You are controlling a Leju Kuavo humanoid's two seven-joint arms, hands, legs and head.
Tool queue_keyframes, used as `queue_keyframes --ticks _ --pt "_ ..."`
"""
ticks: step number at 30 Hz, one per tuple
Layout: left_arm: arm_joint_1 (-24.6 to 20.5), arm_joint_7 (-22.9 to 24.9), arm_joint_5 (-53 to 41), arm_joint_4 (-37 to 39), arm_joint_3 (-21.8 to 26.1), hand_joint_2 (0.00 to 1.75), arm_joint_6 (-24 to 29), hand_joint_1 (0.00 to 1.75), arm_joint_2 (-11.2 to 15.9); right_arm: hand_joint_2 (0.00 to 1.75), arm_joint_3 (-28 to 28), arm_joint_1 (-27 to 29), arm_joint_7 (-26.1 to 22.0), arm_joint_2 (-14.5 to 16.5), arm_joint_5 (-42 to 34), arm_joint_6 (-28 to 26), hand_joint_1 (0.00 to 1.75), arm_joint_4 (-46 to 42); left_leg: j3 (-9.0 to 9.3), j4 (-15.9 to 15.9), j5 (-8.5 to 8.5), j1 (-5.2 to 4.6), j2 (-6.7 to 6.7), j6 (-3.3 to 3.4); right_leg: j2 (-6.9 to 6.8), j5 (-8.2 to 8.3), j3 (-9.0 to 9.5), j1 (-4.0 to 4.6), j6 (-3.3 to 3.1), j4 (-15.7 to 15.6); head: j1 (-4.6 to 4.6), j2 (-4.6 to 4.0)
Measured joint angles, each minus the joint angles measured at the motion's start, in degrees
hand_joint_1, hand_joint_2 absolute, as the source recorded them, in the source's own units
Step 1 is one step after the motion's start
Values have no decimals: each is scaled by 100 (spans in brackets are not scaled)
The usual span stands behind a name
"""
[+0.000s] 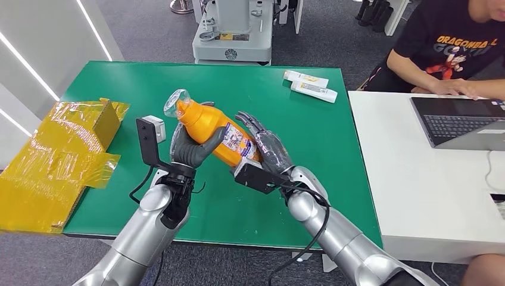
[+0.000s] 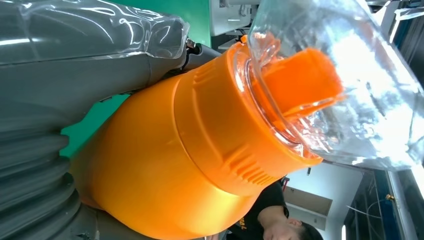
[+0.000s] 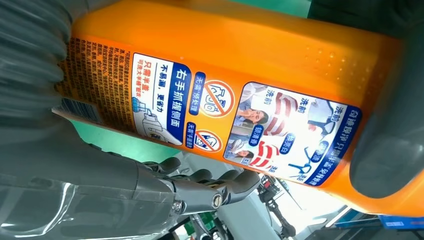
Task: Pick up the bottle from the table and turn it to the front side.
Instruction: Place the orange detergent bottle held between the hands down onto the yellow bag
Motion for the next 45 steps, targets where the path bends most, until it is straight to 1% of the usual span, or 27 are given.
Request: queue_keyframes --ticks 5,11,13,17,18,20,24,31,42,45 --pt "3 -8 7 0 1 175 27 175 1 175 -57 63 56 -6 -7 -73 0 -118 0 0 0 0 0 0 0 0 0 0 0 0 1 0" --pt "25 -14 1 -6 5 175 88 175 1 175 -80 159 250 -44 63 -212 0 -346 0 0 0 0 0 0 0 0 0 0 0 0 1 0" --pt "44 -14 -14 -24 10 175 140 175 1 175 -80 203 507 -50 92 -294 0 -436 0 0 0 0 0 0 0 0 0 0 0 0 0 0" --pt "123 8 -49 -105 63 175 227 175 27 175 -94 409 1444 -51 -389 -215 0 -896 -1 -2 0 0 0 0 -1 -1 0 0 0 0 1 0" --pt "153 11 -57 -131 85 175 231 175 39 175 -96 488 1605 -63 -486 -217 0 -1085 -1 -2 0 0 -1 0 -1 -1 -1 0 0 0 1 0" --pt "213 17 -86 -179 128 175 240 175 57 175 -102 648 1739 -111 -545 -322 0 -1491 -2 -2 -1 0 0 0 -1 -2 -2 0 0 0 2 0" --pt "353 34 -143 -218 190 175 270 175 132 175 -155 795 1785 -227 -531 -572 0 -2162 -3 -3 -1 0 13 0 10 -1 -9 0 0 -1 0 0" --pt "516 35 -281 -357 299 175 387 175 187 175 -260 984 1694 -343 -339 -866 0 -2822 -4 -2 -1 0 12 -1 10 1 -9 0 -2 -1 2 0" --pt "807 54 -446 -620 536 175 434 175 275 175 -462 1210 1518 -472 -34 -1167 0 -3317 -5 -3 -1 0 11 -1 9 1 -9 0 -2 -1 1 0" --pt "885 33 -563 -707 588 175 514 175 309 175 -612 1347 1354 -508 -123 -1353 0 -3445 -4 -3 -1 0 10 -1 7 1 -9 0 -2 -1 2 0"
